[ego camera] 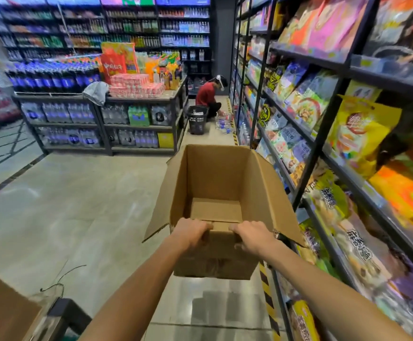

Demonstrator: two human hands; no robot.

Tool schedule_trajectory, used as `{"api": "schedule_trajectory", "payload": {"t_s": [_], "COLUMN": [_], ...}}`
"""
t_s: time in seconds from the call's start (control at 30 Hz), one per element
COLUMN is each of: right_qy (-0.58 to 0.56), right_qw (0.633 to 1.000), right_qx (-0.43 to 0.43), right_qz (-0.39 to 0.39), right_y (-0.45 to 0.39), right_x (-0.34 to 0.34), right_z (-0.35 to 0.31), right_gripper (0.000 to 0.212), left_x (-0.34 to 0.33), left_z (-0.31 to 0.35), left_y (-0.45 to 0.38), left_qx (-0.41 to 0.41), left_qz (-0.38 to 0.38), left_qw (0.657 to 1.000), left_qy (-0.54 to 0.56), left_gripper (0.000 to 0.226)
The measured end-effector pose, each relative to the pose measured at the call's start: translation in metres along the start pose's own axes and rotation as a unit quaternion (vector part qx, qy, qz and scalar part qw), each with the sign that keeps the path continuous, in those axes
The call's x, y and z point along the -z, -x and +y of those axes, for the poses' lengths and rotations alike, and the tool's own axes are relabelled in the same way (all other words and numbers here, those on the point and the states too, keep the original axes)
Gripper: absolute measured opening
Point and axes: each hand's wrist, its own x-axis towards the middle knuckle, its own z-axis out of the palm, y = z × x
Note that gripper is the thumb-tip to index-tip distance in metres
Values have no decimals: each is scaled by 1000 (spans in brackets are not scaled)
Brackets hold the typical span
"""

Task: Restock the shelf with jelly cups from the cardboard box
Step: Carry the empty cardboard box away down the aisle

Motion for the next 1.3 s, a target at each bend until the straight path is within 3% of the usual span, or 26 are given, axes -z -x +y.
{"api": "schedule_trajectory", "payload": {"t_s": [0.77,1.3], "right_qy": [-8,7], "right_qw": [1000,1000], "right_qx": [-4,9], "right_qz": [-6,-24], "right_y": [-342,-541], "right_x": [70,93], "right_z": [92,204], "right_gripper": [31,40], "left_x": [73,112], "left_z": [-190,-257], "left_y": [-306,-511], "left_qx": [7,0], "left_qz": [-13,-28], "left_qw": [1000,1000], "left_qy": [-16,-14], "left_gripper": [30,34]}}
